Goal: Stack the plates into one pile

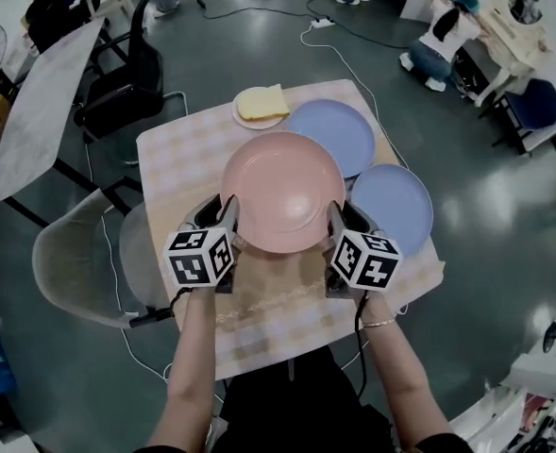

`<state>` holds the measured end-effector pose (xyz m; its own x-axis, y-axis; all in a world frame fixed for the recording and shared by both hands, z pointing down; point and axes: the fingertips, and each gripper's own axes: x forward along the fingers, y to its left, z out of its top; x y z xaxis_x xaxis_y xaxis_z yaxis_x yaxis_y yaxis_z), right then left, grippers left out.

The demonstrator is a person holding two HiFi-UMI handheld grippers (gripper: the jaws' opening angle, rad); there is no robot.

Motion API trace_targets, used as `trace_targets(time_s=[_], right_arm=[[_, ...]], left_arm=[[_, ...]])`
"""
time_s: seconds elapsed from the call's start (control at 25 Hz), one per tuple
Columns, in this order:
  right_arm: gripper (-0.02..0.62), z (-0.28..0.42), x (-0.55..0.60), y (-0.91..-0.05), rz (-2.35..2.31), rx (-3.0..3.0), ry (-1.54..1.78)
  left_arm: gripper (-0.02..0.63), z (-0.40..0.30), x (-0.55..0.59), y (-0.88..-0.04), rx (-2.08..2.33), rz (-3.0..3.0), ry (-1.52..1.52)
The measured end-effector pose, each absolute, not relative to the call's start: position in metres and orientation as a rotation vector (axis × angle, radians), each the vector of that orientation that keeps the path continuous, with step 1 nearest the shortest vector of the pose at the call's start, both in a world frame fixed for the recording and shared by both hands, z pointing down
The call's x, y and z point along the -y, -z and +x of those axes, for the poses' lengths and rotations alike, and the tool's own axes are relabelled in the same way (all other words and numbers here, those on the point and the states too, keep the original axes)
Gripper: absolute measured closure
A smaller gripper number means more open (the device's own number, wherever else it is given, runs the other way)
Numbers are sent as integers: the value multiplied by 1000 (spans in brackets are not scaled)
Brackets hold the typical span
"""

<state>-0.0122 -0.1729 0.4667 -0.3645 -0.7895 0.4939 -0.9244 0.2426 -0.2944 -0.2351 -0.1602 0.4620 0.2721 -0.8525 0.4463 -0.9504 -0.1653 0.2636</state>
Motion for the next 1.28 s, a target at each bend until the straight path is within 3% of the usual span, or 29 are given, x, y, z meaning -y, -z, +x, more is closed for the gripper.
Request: trace_targets(time_s=[0.68, 1.28], right_arm=[[520, 205, 156, -471, 1884, 2099, -840], [522, 284, 170, -523, 1874, 1997, -856]], left_arm=[[494, -16, 190, -476, 1372, 2227, -376], [486, 64, 205, -526, 1305, 2202, -499]])
